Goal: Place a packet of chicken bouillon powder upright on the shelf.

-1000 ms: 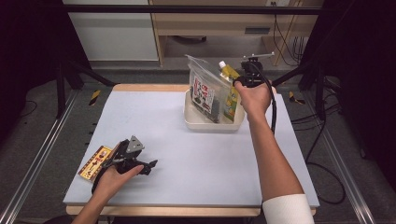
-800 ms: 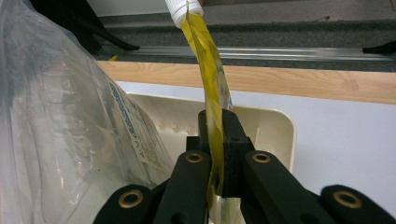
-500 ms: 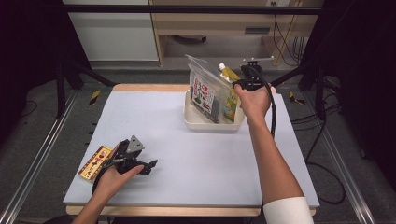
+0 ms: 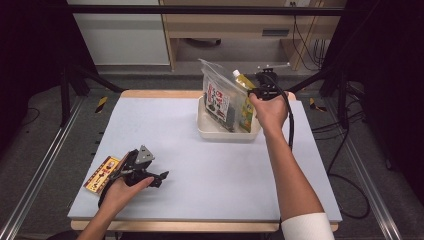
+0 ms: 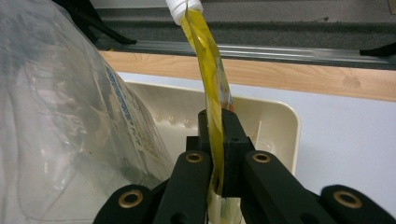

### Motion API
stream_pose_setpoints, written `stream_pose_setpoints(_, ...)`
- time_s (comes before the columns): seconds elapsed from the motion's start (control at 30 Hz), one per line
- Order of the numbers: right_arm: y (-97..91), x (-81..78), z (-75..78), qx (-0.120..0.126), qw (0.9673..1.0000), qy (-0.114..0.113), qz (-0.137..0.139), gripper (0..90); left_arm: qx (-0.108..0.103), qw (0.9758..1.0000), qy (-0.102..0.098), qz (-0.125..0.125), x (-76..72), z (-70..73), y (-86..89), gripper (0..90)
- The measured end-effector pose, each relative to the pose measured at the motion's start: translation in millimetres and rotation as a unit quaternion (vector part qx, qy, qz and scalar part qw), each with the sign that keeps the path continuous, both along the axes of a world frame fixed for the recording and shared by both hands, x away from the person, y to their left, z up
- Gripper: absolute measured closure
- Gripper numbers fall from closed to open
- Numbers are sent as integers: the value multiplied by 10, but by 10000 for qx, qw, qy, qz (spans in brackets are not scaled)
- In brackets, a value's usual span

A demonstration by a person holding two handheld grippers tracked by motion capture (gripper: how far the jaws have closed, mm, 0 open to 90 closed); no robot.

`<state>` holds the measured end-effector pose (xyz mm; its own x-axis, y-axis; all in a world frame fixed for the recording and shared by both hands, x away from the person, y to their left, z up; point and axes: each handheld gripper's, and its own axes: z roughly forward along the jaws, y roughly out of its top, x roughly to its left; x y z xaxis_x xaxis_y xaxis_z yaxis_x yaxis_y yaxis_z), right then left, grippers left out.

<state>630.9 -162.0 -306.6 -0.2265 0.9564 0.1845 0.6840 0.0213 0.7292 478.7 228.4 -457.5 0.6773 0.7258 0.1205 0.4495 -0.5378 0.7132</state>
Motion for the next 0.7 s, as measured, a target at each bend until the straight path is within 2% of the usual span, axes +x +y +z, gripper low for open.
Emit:
stream_pose_setpoints(0.2, 10, -9, -35, -2, 10000, 29, 2, 900, 9, 10000, 2, -11, -2, -2, -6, 72)
stream_pose_setpoints(0.5, 49, -24, -122, -150, 9998, 71, 57, 900, 2, 10000, 9, -18, -5, 0, -11, 72)
stream_pose_setpoints(0.53, 47, -28, -129, -95, 9999, 63, 45, 900, 2, 10000, 11, -19, -4, -1, -11, 72)
stream_pose_setpoints(0.7, 53, -32, -132, -195, 9998, -1, 88, 900, 6, 10000, 2, -10, -1, -4, -8, 72)
